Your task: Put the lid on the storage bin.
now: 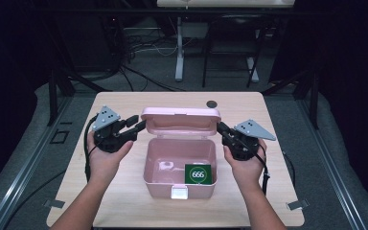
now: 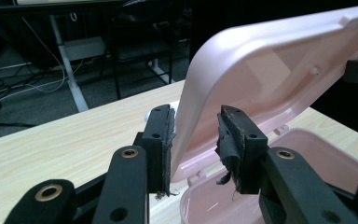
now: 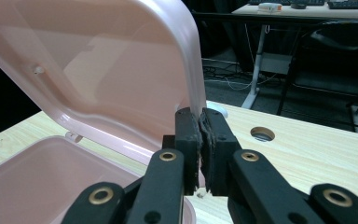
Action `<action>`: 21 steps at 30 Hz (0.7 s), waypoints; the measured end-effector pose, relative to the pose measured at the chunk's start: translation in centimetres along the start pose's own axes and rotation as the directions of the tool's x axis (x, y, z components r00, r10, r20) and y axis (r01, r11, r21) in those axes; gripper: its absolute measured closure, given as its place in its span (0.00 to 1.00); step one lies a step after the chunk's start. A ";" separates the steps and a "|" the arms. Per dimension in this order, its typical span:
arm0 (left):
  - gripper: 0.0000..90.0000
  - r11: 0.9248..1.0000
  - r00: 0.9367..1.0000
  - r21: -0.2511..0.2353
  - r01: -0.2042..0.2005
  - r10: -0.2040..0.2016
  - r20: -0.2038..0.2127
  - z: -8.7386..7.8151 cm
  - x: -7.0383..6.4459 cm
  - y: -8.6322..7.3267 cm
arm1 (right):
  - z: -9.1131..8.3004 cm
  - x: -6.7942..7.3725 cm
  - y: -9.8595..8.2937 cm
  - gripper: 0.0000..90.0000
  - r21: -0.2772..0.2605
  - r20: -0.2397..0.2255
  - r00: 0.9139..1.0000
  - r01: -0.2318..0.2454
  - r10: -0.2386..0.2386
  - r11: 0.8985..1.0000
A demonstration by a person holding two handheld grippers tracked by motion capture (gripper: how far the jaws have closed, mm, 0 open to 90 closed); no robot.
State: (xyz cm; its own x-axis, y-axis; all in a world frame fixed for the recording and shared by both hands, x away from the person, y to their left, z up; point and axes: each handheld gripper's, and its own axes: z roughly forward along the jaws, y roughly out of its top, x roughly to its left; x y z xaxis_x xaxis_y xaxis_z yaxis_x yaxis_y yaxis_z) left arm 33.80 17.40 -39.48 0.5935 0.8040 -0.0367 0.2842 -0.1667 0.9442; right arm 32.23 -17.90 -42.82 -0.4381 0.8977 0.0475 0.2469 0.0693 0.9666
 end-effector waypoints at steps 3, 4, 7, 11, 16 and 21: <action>0.75 1.000 1.000 -0.001 0.002 -0.002 0.004 0.3 -0.1 0.2 | 0.0 0.0 0.0 0.95 0.000 -0.001 1.000 -0.002 0.002 1.000; 0.75 1.000 1.000 0.001 0.002 -0.002 0.004 0.4 -0.2 0.3 | 0.0 0.0 0.0 0.95 0.001 -0.002 1.000 -0.003 0.003 1.000; 0.78 1.000 1.000 -0.003 -0.011 0.011 -0.005 0.7 -0.5 0.5 | -0.1 -0.1 0.0 0.95 0.001 -0.006 1.000 -0.005 0.005 1.000; 0.81 1.000 1.000 -0.013 -0.013 0.013 -0.020 0.8 -0.6 0.7 | -0.1 -0.2 -0.1 0.94 0.009 -0.014 1.000 -0.014 0.014 1.000; 0.85 1.000 1.000 -0.017 -0.011 0.011 -0.018 0.7 -0.5 0.7 | -0.5 -0.4 -0.2 0.93 0.014 -0.019 1.000 -0.017 0.017 1.000; 0.86 1.000 1.000 -0.014 -0.011 0.011 -0.017 0.7 -0.5 0.7 | -0.8 -0.5 -0.3 0.92 0.010 -0.015 1.000 -0.018 0.018 1.000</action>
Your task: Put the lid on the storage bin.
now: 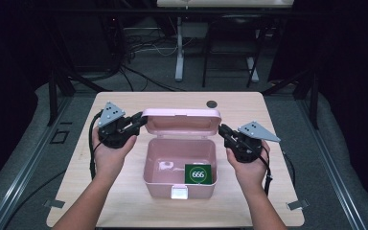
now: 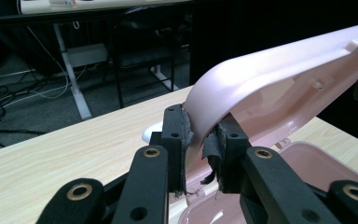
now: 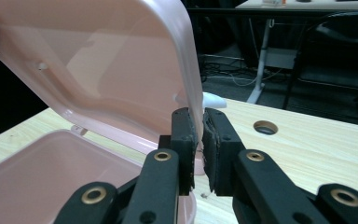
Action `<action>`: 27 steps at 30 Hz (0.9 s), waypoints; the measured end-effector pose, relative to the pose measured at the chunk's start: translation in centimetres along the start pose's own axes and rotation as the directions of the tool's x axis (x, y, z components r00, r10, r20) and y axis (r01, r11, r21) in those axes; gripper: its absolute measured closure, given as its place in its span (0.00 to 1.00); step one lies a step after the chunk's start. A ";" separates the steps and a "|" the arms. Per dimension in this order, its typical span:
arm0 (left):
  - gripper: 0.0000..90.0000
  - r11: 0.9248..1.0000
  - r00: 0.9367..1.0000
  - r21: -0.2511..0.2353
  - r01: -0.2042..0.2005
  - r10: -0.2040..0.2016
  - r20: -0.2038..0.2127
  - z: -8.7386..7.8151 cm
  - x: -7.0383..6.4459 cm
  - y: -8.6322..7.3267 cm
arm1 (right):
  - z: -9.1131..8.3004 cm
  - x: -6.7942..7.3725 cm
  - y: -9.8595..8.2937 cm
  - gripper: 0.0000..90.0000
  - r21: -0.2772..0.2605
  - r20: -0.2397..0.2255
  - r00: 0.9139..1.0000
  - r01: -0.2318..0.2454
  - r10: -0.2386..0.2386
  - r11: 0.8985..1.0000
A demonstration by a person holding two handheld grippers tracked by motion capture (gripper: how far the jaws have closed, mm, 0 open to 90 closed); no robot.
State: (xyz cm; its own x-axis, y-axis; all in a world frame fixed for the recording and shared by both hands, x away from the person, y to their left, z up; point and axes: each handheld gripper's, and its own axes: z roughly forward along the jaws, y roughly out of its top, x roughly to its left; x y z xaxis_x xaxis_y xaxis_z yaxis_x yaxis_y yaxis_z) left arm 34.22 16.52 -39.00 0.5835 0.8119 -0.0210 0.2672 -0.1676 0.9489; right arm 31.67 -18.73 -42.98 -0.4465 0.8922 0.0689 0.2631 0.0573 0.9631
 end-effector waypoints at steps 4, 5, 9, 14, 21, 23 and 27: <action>0.86 1.000 1.000 0.004 0.002 -0.002 0.002 -0.1 0.0 0.0 | -0.4 -0.5 0.0 0.92 -0.004 0.013 1.000 -0.009 0.009 1.000; 0.86 1.000 1.000 0.004 0.002 -0.002 0.001 -0.1 0.0 0.0 | -0.4 -0.6 0.0 0.92 -0.004 0.015 1.000 -0.012 0.012 1.000; 0.86 1.000 1.000 0.005 -0.002 0.002 0.005 -0.3 -0.1 -0.1 | -0.5 -1.0 0.0 0.91 -0.007 0.023 0.999 -0.021 0.021 1.000; 0.86 1.000 1.000 0.006 -0.003 0.003 0.010 -0.5 -0.3 -0.2 | -0.5 -1.1 -0.1 0.90 -0.004 0.033 0.999 -0.021 0.021 1.000; 0.85 1.000 1.000 0.011 -0.004 0.004 0.023 -0.9 -0.4 -0.5 | -0.5 -1.3 -0.1 0.88 -0.002 0.035 0.999 -0.028 0.028 1.000; 0.84 1.000 1.000 0.012 -0.006 0.006 0.025 -1.1 -0.4 -0.6 | -0.4 -1.3 -0.1 0.87 -0.001 0.035 0.999 -0.027 0.027 1.000; 0.84 1.000 0.999 0.014 -0.008 0.007 0.033 -1.3 -0.5 -0.7 | -0.4 -1.4 -0.1 0.84 -0.002 0.039 0.999 -0.028 0.028 1.000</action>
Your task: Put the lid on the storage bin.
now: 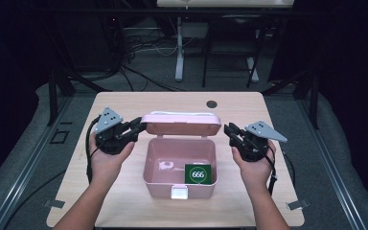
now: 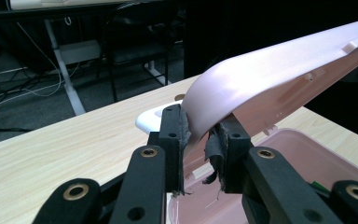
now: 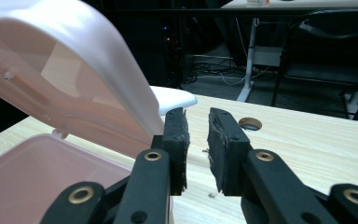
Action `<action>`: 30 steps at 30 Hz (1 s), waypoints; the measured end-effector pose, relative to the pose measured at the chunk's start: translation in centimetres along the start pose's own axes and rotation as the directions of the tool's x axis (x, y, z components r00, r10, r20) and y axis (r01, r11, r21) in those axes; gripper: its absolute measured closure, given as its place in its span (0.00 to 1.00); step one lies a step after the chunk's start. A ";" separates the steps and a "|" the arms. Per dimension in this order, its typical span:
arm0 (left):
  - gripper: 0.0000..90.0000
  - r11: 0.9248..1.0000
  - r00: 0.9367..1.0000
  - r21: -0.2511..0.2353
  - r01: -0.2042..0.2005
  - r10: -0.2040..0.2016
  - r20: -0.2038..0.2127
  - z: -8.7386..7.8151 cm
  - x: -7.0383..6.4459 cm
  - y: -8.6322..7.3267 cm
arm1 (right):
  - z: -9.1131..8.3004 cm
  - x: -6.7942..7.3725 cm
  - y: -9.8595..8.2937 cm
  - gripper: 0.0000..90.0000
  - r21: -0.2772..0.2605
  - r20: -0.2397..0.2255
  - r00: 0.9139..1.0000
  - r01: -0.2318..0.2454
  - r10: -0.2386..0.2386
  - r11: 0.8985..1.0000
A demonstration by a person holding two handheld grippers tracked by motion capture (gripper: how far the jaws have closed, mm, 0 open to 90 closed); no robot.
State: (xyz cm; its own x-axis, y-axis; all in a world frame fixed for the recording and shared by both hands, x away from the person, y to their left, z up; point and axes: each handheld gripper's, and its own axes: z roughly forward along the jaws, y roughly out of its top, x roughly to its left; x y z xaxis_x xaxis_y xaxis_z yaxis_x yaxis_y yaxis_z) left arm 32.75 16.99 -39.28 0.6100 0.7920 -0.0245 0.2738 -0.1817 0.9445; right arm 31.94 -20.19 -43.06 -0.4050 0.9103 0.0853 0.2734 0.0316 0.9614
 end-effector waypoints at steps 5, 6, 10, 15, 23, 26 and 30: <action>0.83 1.000 1.000 -0.002 0.001 -0.001 0.008 -0.3 -0.1 0.0 | 0.1 -0.4 0.0 0.80 0.012 0.005 1.000 -0.007 0.006 1.000; 0.82 1.000 1.000 -0.001 0.001 -0.001 0.010 -0.3 -0.1 0.0 | 0.1 -0.5 0.0 0.80 0.016 0.004 1.000 -0.011 0.011 1.000; 0.81 1.000 1.000 0.006 0.004 -0.005 0.018 -0.4 -0.1 -0.1 | 0.1 -0.5 0.0 0.78 0.017 0.001 1.000 -0.009 0.009 1.000; 0.81 1.000 1.000 0.009 -0.003 0.002 0.024 -0.7 -0.3 -0.4 | 0.1 -0.4 0.0 0.78 0.011 0.001 1.000 -0.005 0.005 1.000; 0.81 1.000 0.999 0.001 0.003 -0.003 0.042 -1.4 -0.3 -0.6 | 0.1 -0.4 0.0 0.77 0.004 0.006 1.000 0.003 -0.003 1.000; 0.82 1.000 0.999 -0.003 -0.003 0.003 0.045 -1.7 -0.4 -0.6 | 0.0 -0.4 0.0 0.77 -0.005 0.006 1.000 0.001 -0.001 1.000; 0.83 1.000 0.999 0.001 -0.008 0.008 0.050 -2.0 -0.5 -0.7 | -0.2 -0.5 0.0 0.77 -0.012 0.009 1.000 -0.002 0.002 1.000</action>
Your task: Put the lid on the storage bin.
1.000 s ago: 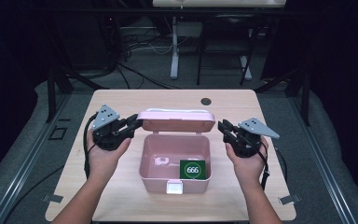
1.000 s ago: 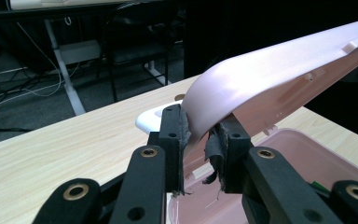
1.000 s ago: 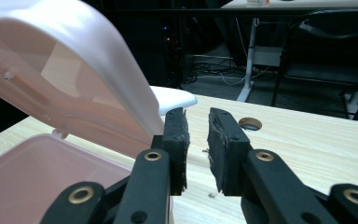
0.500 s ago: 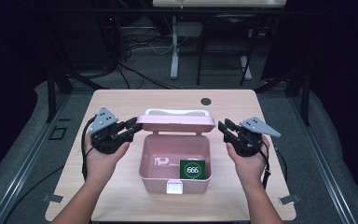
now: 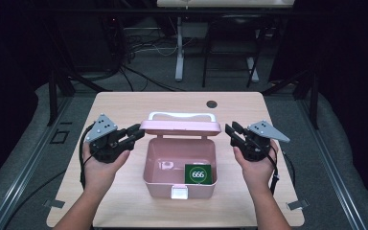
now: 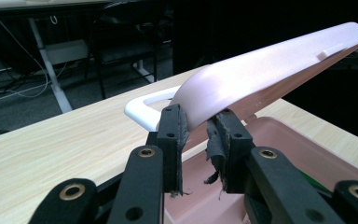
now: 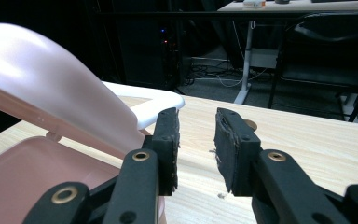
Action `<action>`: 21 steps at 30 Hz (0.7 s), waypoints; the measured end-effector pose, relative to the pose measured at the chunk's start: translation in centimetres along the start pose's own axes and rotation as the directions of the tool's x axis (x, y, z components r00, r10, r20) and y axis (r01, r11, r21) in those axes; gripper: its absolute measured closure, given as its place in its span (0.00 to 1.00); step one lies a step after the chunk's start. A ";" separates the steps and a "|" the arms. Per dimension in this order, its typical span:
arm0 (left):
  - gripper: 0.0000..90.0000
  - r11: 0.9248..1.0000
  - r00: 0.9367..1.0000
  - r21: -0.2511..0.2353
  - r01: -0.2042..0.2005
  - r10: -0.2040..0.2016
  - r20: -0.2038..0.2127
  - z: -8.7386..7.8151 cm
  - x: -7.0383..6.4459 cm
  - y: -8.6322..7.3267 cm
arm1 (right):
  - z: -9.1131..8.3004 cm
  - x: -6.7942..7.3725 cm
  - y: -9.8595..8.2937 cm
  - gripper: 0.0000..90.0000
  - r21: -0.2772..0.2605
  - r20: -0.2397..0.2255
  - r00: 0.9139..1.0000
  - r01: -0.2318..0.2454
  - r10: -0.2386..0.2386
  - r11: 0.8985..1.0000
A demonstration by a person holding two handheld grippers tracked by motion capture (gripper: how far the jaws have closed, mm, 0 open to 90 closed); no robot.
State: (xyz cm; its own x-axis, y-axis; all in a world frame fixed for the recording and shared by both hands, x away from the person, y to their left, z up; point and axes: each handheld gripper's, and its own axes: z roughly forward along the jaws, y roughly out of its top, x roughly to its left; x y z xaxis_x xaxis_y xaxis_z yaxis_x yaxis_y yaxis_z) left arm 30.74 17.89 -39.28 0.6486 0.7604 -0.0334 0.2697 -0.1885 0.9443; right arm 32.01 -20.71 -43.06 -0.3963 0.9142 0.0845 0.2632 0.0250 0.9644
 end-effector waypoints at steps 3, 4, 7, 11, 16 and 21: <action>0.83 1.000 1.000 -0.004 -0.002 0.002 0.002 -0.1 -0.1 -0.1 | 0.0 0.0 0.0 0.77 0.001 0.001 1.000 -0.001 0.001 1.000; 0.83 1.000 1.000 -0.002 -0.003 0.003 0.002 -0.1 -0.1 -0.2 | 0.1 -0.1 -0.1 0.77 0.002 0.001 1.000 0.000 0.000 1.000; 0.83 1.000 1.000 -0.002 -0.003 0.003 0.005 -0.2 -0.2 -0.4 | 0.1 -0.1 -0.1 0.77 0.002 0.002 1.000 -0.001 0.001 1.000; 0.83 1.000 1.000 -0.003 -0.002 0.002 0.007 -0.4 -0.4 -0.6 | 0.0 -0.2 -0.1 0.77 0.001 0.003 1.000 -0.002 0.002 1.000; 0.83 1.000 1.000 -0.004 0.001 -0.001 0.011 -0.6 -0.5 -1.0 | 0.0 -0.3 -0.1 0.77 -0.001 0.004 1.000 -0.007 0.007 1.000; 0.83 1.000 1.000 0.002 -0.002 0.002 0.018 -0.9 -0.7 -1.3 | 0.0 -0.3 -0.1 0.77 0.001 0.003 1.000 -0.007 0.007 1.000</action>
State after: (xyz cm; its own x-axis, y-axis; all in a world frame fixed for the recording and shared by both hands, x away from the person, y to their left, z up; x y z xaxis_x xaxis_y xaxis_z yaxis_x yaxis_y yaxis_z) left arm 29.34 18.18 -40.24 0.6619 0.7486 -0.0372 0.2697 -0.1916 0.9437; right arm 32.13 -21.01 -43.19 -0.3914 0.9158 0.0905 0.2666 0.0188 0.9636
